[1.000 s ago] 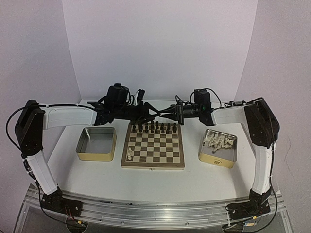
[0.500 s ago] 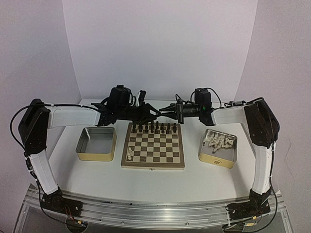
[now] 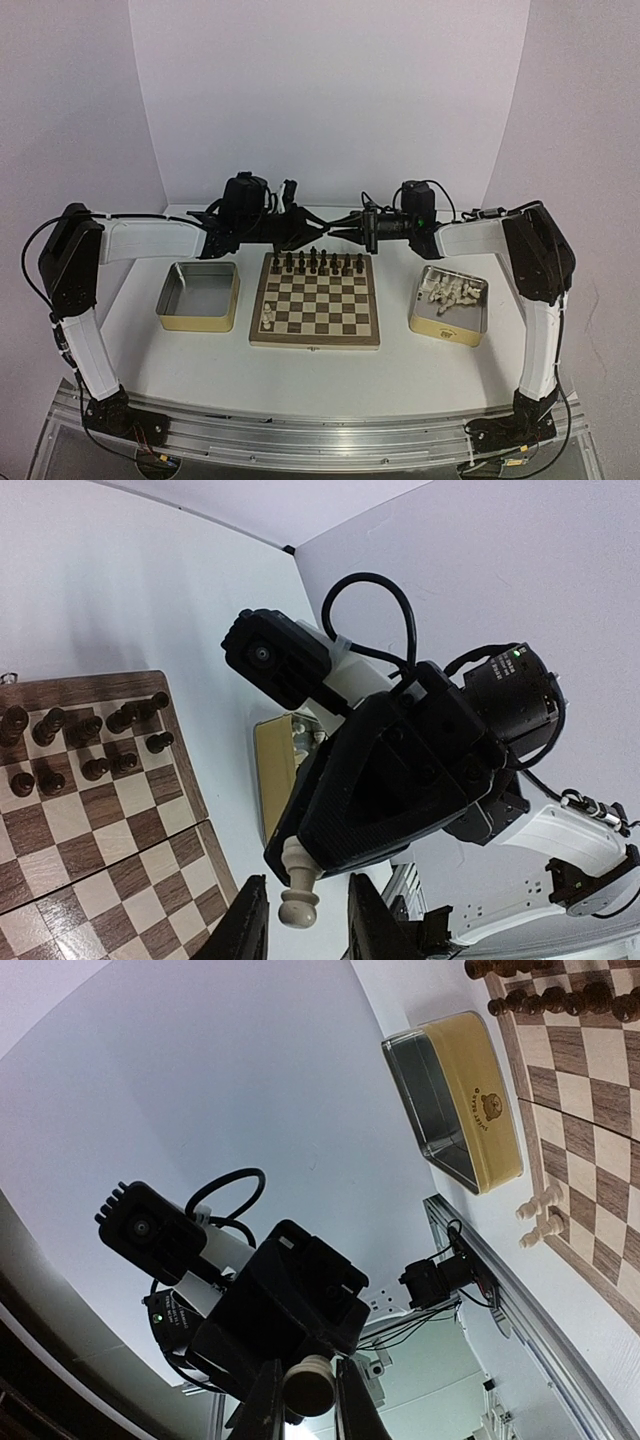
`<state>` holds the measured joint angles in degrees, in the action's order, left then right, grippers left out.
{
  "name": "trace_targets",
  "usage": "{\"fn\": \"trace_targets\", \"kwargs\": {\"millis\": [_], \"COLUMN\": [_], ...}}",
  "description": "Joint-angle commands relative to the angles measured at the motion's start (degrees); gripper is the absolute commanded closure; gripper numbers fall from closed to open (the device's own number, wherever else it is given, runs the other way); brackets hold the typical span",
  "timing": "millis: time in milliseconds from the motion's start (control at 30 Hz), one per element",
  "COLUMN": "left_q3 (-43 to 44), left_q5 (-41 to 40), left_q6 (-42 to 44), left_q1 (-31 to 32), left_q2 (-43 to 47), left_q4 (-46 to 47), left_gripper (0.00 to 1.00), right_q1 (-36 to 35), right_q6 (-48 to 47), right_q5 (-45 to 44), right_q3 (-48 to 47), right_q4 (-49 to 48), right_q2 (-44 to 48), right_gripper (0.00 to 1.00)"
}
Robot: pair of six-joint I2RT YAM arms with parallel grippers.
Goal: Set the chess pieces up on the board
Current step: Place the chess piece on the chessboard.
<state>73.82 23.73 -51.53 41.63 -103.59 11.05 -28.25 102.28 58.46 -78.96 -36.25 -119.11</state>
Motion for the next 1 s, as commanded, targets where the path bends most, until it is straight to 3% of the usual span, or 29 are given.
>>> {"fn": "trace_targets", "kwargs": {"millis": [0,233,467,600,733,800,867,967], "left_q3": [2.53,2.62,3.18,3.85,4.52,5.41,7.07,11.04], "left_q5": [0.05,0.84,1.15,1.47,1.45,1.45,1.98,2.14], "left_q6": [-0.54,-0.50,-1.55,-1.82,-0.78,0.40,2.19,5.71], "left_q1": [-0.31,-0.34,-0.35,-0.41,-0.66,-0.95,-1.32,-1.42], "left_q2": [-0.82,-1.14,-2.03,-2.40,-1.40,-0.30,0.98,2.36], "left_q4": [2.77,2.91,4.45,4.49,0.47,-4.47,-12.03,-25.20], "left_gripper": [0.75,0.78,0.97,1.00,1.00,1.00,1.00,1.00], "right_q1": [0.10,0.18,0.14,0.13,0.52,1.14,1.65,2.60], "right_q6": [1.31,1.97,2.41,2.65,2.19,1.81,1.32,0.26], "right_q5": [0.61,0.58,0.69,0.66,0.77,0.87,1.02,1.23], "right_q3": [-1.09,-1.23,-1.15,-0.96,-0.51,0.20,1.40,3.32], "right_q4": [-2.73,-3.55,-4.26,-4.73,-4.93,-4.87,-4.68,-3.51], "right_q2": [0.20,-0.38,-0.73,-0.77,-0.04,0.73,1.95,3.92], "right_gripper": [1.00,1.00,1.00,1.00,0.61,0.31,0.16,0.12]}}
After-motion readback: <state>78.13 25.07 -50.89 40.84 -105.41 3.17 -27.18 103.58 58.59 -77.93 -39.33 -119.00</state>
